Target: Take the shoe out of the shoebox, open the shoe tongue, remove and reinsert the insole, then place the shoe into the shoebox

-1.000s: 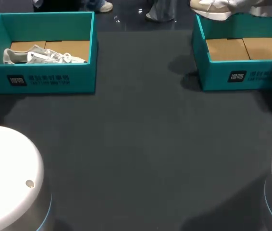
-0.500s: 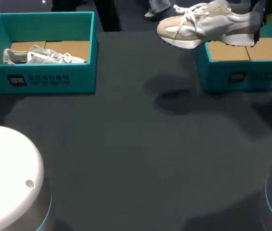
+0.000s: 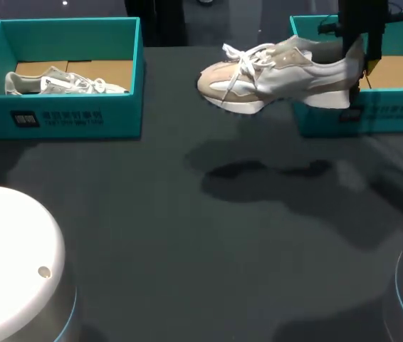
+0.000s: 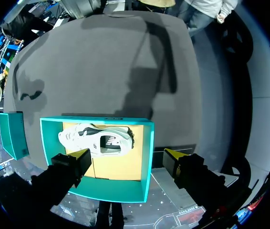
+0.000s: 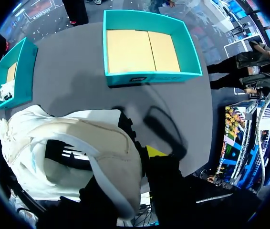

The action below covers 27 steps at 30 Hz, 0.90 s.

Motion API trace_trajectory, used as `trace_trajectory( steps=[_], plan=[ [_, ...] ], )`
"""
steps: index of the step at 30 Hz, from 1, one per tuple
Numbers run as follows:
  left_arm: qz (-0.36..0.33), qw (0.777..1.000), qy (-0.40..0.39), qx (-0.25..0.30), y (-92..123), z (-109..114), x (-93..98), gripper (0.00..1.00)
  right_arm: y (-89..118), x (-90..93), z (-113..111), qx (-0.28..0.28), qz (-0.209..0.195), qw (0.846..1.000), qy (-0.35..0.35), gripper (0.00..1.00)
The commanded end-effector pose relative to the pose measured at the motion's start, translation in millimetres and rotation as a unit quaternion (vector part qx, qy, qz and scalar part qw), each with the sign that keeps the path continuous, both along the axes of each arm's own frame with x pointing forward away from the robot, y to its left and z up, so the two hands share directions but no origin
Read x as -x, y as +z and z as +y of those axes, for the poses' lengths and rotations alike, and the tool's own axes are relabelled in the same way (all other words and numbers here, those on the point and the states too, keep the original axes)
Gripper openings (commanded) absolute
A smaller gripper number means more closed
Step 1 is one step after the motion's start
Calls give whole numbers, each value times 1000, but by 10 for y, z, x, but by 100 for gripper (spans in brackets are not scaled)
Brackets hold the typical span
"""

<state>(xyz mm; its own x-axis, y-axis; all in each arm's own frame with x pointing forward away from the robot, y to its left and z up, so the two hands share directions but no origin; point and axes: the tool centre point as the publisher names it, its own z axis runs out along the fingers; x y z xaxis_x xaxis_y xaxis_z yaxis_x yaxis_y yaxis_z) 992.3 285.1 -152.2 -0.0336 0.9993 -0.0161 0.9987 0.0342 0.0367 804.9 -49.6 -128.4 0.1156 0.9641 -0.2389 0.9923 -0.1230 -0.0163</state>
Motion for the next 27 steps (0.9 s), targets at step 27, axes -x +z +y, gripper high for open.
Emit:
trace_trajectory(
  steps=[27],
  plan=[
    [1,1000,0,-1,5,1,-6,100,-987,1018,851,4,-44,998,40,0]
  ],
)
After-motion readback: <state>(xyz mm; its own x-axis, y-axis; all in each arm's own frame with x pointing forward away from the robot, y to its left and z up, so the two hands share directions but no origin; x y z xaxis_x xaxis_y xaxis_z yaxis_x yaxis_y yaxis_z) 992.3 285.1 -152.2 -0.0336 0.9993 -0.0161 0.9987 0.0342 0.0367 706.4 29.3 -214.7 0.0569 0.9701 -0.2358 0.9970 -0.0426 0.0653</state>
